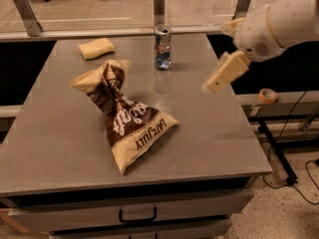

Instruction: Pick redbull can

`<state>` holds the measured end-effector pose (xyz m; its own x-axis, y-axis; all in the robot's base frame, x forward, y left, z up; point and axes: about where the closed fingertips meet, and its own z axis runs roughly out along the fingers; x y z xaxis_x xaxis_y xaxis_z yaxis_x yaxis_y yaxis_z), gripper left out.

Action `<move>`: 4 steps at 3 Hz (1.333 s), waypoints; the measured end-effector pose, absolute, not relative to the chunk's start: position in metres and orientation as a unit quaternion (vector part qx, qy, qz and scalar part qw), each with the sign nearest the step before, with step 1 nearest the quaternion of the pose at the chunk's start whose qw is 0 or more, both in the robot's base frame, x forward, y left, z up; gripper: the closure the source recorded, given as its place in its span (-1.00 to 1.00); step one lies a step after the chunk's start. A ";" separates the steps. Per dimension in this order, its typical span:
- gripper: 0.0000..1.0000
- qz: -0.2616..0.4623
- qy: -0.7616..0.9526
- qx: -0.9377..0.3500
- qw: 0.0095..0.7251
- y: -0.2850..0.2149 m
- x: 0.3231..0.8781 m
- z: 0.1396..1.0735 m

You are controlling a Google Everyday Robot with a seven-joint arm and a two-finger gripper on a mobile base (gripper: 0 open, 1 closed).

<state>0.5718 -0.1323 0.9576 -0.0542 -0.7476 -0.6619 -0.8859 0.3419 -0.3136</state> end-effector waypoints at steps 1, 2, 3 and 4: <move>-1.00 0.126 0.717 -0.542 0.421 -0.120 0.595 0.948; -1.00 0.125 0.716 -0.543 0.420 -0.119 0.594 0.950; -1.00 0.131 0.733 -0.505 0.438 -0.115 0.607 0.942; -1.00 0.128 0.768 -0.432 0.455 -0.104 0.639 0.922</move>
Offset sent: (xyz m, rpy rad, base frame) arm 0.0245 0.0127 -0.0099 0.1120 -0.0019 -0.0071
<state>0.6393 -0.1044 0.9221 -0.2132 -0.5478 -0.8090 -0.7800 0.5940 -0.1967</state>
